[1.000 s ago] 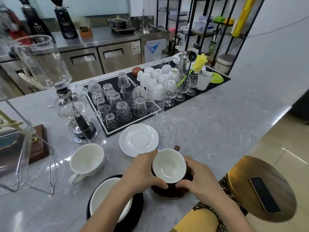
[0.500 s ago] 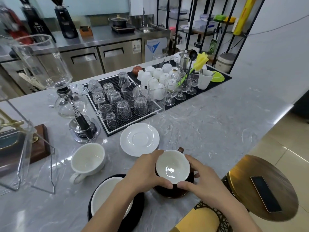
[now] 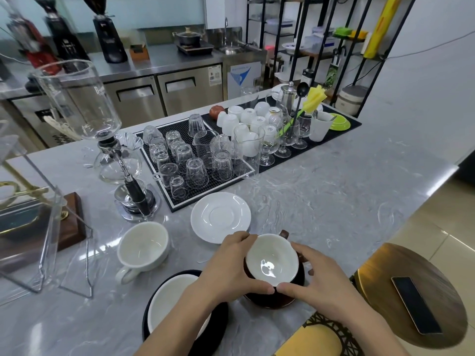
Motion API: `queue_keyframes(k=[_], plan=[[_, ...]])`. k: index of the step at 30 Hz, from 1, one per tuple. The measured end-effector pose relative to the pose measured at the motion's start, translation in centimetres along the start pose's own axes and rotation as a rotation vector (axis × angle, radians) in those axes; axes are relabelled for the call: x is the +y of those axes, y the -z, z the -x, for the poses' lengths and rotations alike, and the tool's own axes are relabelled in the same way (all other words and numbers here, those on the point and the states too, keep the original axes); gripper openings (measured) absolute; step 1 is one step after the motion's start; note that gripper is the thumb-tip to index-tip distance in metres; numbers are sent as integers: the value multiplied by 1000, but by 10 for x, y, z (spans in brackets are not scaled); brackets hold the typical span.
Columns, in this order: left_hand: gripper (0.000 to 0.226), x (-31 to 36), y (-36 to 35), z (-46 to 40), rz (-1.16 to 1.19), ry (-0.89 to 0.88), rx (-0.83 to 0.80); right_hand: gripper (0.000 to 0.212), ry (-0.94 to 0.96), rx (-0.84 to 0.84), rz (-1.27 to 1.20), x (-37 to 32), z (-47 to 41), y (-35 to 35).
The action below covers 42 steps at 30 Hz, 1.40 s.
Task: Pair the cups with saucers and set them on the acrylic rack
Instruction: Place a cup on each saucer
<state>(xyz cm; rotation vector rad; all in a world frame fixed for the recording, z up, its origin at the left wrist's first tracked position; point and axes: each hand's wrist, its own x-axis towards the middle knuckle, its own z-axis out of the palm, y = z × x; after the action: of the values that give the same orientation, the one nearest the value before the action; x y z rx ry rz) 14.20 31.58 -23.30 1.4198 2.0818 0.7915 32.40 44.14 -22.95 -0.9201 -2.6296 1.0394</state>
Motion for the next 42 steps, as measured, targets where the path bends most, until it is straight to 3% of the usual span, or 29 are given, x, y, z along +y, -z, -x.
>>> queue_keyframes(k=[3, 7, 10, 15, 22, 38, 42], plan=[[96, -5, -4, 3, -43, -2, 1, 79, -19, -22, 17, -1, 2, 0], [116, -8, -5, 13, -161, -51, 56, 119, -65, -12, 16, 2, 5, 0], [110, -11, -2, 24, -247, -82, 139, 103, 19, 55, 96, -10, 0, -2], [97, -24, 10, 51, -376, -32, 238, 84, 199, -7, 275, -38, -16, -18], [92, -43, 27, 84, -447, 159, 353, 85, 340, -66, 454, -68, -41, -49], [113, -84, 48, 115, -340, 434, 535, 92, 526, -244, 429, -117, -81, -88], [111, -94, 54, 116, -222, 444, 619, 92, 529, -259, 340, -125, -95, -98]])
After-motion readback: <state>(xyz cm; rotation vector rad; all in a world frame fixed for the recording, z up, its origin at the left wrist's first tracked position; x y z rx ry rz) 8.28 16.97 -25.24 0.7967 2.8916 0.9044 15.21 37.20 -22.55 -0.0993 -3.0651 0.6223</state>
